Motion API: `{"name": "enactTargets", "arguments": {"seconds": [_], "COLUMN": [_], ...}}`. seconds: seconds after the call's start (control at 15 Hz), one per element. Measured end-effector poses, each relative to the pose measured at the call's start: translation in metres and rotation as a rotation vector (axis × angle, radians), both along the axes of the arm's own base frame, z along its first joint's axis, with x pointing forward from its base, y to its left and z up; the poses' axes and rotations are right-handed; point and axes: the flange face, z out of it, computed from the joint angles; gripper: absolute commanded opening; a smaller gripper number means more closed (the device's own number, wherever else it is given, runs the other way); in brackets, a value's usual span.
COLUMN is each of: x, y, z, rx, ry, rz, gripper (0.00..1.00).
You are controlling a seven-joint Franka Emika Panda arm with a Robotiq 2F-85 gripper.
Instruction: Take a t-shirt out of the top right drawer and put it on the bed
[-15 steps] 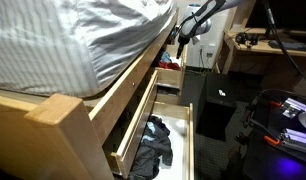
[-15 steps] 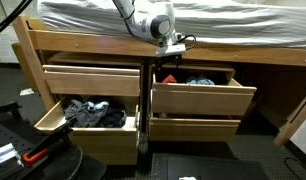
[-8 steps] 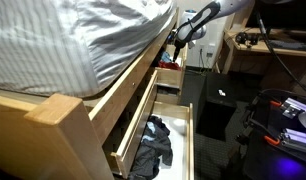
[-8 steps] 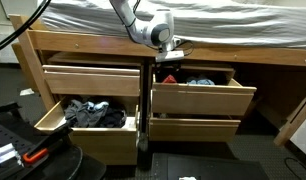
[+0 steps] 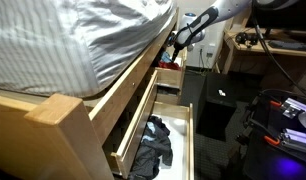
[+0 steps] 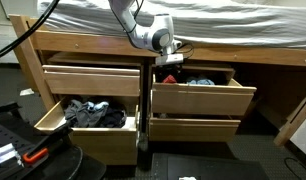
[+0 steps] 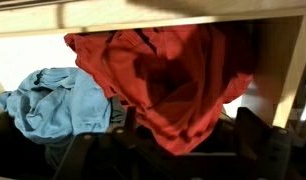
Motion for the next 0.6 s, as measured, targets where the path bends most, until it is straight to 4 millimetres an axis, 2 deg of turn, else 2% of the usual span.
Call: {"name": "enactTargets", "arguments": {"seconds": [0.33, 0.6], "x": [0.012, 0.015], "y": [-0.003, -0.002], "z": [-0.02, -0.022], "rx": [-0.025, -0.027], "ry": [-0.067, -0.077], "rz": [-0.055, -0.059], "gripper": [1.0, 1.0]}}
